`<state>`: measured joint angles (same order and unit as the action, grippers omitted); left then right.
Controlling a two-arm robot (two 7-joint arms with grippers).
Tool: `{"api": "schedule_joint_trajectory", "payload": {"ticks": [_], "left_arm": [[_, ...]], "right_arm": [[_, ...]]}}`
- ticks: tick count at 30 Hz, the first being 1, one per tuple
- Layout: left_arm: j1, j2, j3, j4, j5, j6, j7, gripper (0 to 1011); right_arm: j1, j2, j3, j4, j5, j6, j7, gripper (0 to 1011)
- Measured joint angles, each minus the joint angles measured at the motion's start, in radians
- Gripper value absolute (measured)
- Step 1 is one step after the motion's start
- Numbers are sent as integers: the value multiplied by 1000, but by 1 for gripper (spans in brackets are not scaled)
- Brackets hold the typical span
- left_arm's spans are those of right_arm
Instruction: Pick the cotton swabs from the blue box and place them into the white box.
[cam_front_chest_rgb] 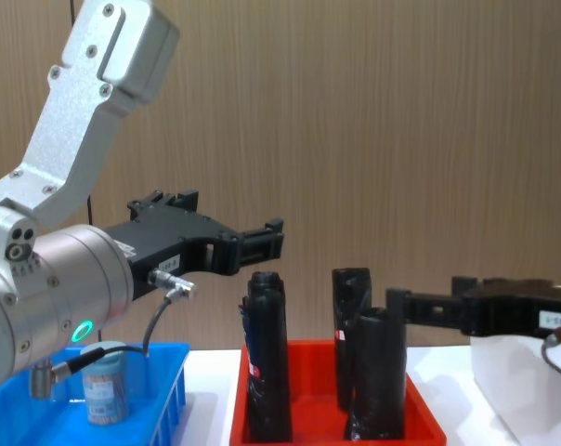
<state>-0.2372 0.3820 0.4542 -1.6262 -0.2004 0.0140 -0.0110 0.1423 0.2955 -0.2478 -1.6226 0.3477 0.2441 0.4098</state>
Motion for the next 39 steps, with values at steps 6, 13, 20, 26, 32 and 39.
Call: {"api": "schedule_joint_trajectory", "payload": {"ticks": [6, 13, 20, 26, 32, 39], "left_arm": [[0, 0, 0, 0, 0, 0, 0, 1004], [0, 0, 0, 0, 0, 0, 0, 1004], [0, 0, 0, 0, 0, 0, 0, 1004], [0, 0, 0, 0, 0, 0, 0, 1004], [0, 0, 0, 0, 0, 0, 0, 1004], [0, 0, 0, 0, 0, 0, 0, 1004]], "right_arm": [[50, -22, -9, 79, -6, 14, 39, 1002], [89, -40, -16, 147, -16, 14, 60, 1002], [126, -56, -22, 223, -33, -1, 70, 1002], [152, -65, -24, 280, -45, -17, 74, 1002], [170, -72, -27, 320, -53, -30, 78, 1002], [190, -81, -32, 360, -63, -45, 82, 1002]]}}
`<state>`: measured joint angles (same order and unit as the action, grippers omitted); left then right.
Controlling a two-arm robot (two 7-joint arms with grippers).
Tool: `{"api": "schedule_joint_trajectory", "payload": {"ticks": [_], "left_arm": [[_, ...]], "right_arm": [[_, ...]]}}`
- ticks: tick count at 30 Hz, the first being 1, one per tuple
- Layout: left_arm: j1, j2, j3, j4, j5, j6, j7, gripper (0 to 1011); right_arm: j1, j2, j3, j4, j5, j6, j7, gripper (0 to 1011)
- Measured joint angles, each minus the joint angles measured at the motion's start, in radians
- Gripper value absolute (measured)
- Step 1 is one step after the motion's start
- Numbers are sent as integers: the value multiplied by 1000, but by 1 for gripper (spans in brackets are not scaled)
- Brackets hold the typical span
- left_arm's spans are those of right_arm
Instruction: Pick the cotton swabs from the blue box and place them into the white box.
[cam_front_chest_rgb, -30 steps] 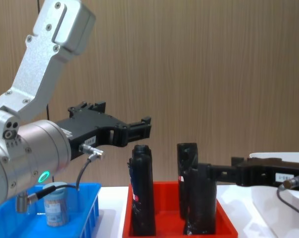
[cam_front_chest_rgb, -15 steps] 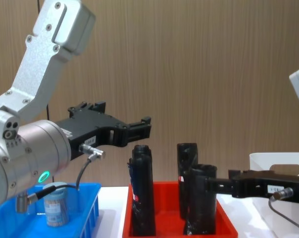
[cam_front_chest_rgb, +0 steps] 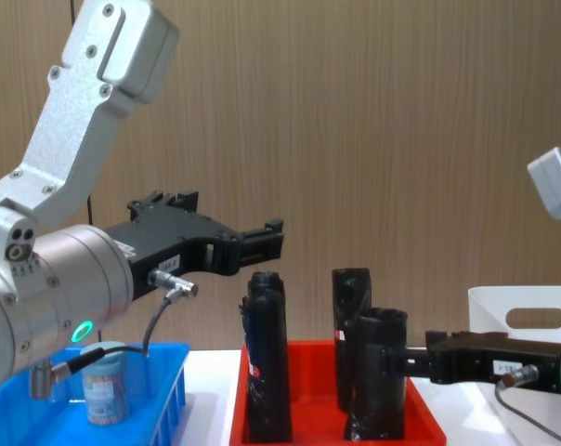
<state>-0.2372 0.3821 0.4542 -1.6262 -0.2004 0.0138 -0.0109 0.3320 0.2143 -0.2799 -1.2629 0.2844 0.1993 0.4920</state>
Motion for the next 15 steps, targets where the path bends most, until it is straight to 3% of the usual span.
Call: {"api": "schedule_joint_trajectory", "payload": {"ticks": [15], "left_arm": [[0, 0, 0, 0, 0, 0, 0, 1004]], "right_arm": [[51, -29, -19, 76, -29, -27, 4, 1002]]}}
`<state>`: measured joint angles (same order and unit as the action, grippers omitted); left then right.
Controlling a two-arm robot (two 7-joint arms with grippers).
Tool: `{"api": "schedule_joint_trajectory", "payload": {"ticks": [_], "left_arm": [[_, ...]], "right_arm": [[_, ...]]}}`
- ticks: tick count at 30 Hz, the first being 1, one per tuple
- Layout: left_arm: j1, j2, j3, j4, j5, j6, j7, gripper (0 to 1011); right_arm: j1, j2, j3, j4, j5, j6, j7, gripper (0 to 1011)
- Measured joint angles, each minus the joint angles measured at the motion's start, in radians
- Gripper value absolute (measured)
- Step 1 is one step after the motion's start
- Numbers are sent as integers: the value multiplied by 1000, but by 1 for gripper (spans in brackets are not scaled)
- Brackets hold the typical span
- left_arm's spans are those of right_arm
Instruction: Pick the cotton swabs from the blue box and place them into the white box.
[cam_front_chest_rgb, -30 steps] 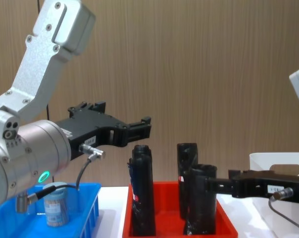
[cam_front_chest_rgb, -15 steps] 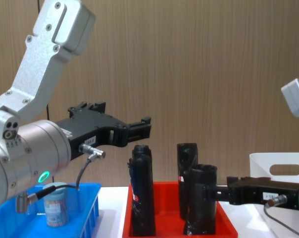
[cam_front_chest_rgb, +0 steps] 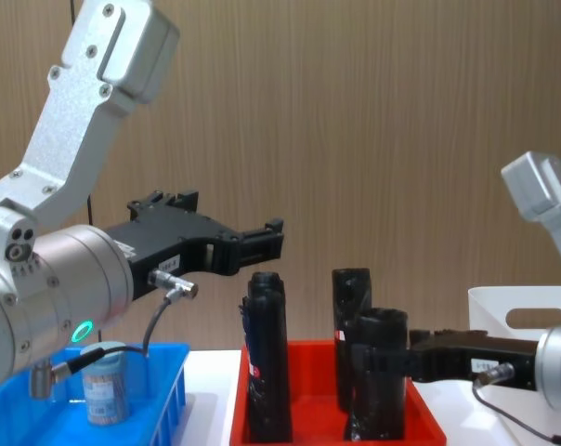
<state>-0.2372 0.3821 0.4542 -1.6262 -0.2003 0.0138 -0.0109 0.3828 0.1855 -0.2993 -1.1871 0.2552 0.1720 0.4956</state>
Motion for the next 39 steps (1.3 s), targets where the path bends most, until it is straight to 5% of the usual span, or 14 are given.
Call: {"api": "schedule_joint_trajectory", "payload": {"ticks": [11, 22, 39], "left_arm": [[0, 0, 0, 0, 0, 0, 0, 1004], [0, 0, 0, 0, 0, 0, 0, 1004], [0, 0, 0, 0, 0, 0, 0, 1004]], "right_arm": [[44, -24, -13, 65, -18, -19, -13, 916], [66, -36, -18, 92, -22, -26, -18, 591], [44, -20, -11, -21, 15, -16, -16, 443]]}}
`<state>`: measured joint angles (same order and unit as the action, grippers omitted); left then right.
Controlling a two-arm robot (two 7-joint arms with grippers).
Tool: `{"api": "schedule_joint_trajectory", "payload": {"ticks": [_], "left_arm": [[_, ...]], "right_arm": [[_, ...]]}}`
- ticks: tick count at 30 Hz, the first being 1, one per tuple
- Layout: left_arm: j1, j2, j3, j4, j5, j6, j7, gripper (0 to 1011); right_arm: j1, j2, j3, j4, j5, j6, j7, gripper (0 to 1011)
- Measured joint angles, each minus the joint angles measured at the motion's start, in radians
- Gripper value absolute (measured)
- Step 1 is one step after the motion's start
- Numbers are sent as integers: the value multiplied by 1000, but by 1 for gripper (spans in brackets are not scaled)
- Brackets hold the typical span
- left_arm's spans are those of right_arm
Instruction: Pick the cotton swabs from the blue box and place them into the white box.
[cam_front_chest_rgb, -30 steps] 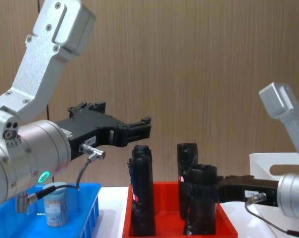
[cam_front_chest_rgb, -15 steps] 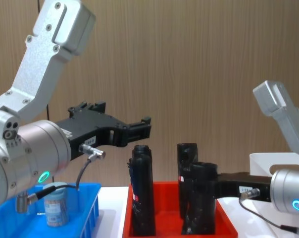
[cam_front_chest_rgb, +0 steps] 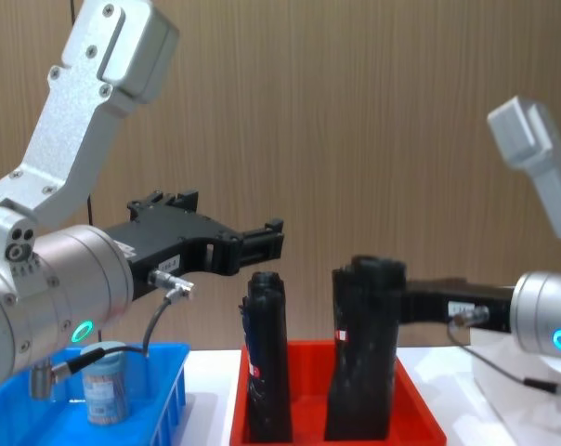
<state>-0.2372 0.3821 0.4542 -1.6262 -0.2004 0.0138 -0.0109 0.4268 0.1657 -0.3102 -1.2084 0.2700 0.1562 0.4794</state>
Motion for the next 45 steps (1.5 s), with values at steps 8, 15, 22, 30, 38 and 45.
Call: {"api": "schedule_joint_trajectory", "payload": {"ticks": [8, 15, 22, 30, 38, 45], "left_arm": [[0, 0, 0, 0, 0, 0, 0, 1004], [0, 0, 0, 0, 0, 0, 0, 1004], [0, 0, 0, 0, 0, 0, 0, 1004], [0, 0, 0, 0, 0, 0, 0, 1004], [0, 0, 0, 0, 0, 0, 0, 1004], [0, 0, 0, 0, 0, 0, 0, 1004]], "right_arm": [[-14, 19, 19, -86, 31, 1, -22, 402], [-16, 38, 42, -139, 49, -3, -51, 375], [-10, 59, 70, -165, 56, -17, -87, 375], [3, 88, 104, -170, 46, -34, -120, 375], [19, 117, 137, -143, 15, -53, -149, 375], [30, 135, 156, -101, -19, -69, -166, 375]]}}
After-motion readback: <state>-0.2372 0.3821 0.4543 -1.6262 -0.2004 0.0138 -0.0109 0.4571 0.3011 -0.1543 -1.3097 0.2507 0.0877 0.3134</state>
